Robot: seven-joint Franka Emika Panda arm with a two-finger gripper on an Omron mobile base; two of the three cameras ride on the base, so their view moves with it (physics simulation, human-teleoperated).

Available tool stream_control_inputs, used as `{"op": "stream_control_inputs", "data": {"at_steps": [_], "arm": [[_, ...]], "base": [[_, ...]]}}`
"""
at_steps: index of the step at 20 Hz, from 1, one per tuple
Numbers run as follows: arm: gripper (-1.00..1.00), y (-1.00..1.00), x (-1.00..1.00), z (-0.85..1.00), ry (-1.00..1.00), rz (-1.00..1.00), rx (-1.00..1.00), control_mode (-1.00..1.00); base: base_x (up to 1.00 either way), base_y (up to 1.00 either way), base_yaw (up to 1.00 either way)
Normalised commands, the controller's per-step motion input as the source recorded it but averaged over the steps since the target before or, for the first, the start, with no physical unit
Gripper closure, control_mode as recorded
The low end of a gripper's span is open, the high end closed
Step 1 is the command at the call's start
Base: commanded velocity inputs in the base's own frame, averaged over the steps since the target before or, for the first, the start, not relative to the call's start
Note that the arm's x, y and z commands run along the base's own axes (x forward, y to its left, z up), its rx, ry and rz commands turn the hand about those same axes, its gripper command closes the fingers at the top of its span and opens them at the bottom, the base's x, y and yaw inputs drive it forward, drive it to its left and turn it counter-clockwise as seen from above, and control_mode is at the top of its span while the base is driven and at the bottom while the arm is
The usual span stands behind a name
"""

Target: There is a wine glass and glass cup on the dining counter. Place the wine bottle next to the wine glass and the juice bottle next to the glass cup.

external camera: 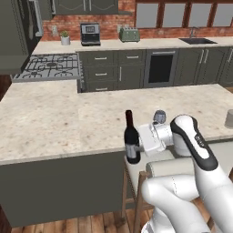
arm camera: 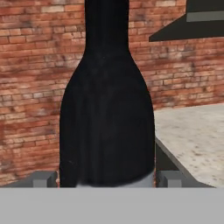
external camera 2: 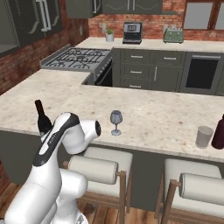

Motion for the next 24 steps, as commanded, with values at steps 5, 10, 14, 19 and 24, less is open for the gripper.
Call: {"op": "stream_control_inputs", "data": {"at_steps": [5,10,14,19,24], "arm": [[1.00,0.00,0.04,0.32,0.16,-0.07,-0.09,-1.00],[1.00,-0.11,0.00,0.33,0.19,-0.01,-0.12,-1.00],[1.00,-0.34,-0.03,0.24,0.14,0.00,-0.03,-1.00],[1.00,-0.40,-0.04,0.20,0.09,0.00,-0.01,-1.00],[1.00,-0.46,-0.13,0.18,0.00,0.00,0.00,-1.00]], "base": [[0.00,0.00,0.00],[0.00,0.00,0.00],[0.00,0.00,0.00],[0.00,0.00,0.00],[0.00,0.00,0.00]]}}
